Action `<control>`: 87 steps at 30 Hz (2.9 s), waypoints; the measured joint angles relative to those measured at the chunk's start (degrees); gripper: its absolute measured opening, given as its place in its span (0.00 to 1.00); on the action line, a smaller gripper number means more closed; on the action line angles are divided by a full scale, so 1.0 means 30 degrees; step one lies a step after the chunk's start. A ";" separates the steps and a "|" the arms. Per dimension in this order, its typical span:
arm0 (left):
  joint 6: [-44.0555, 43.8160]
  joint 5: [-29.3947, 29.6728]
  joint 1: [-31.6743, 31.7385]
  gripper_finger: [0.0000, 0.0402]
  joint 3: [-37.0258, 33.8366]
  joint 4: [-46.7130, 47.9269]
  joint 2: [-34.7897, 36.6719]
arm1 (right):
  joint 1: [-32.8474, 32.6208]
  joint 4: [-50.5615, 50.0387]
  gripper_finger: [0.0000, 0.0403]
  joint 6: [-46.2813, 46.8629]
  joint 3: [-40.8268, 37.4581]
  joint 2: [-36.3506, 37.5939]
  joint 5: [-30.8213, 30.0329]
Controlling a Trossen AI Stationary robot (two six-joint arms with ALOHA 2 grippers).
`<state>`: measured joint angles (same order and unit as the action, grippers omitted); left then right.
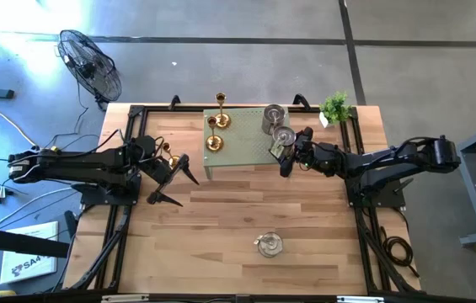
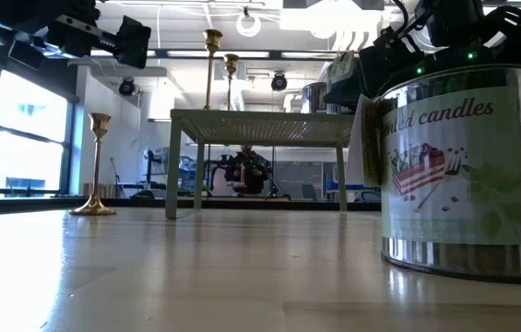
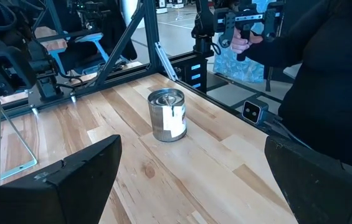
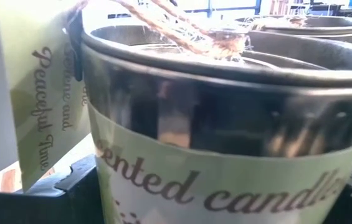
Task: Pick & Place candle stick holders
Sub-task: Put the left silver scented candle on the shelf
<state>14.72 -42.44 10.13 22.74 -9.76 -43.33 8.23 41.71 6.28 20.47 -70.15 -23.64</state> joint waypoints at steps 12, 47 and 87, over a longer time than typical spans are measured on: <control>0.0000 0.0000 0.0000 0.97 0.0000 0.0007 0.0000 | 0.0007 -0.0311 0.94 0.0717 -0.0044 -0.0050 0.0159; -0.0007 0.0004 0.0000 0.97 0.0000 0.0000 0.0000 | 0.0044 -0.0539 0.99 0.2290 -0.0007 0.0000 0.0233; -0.0364 0.0003 0.0005 0.97 -0.0003 -0.0138 0.0000 | -0.0299 0.3620 0.99 -0.1293 0.0022 0.0015 0.0384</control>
<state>13.63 -42.43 10.14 22.73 -10.17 -43.33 7.33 52.57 2.40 20.53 -70.11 -22.49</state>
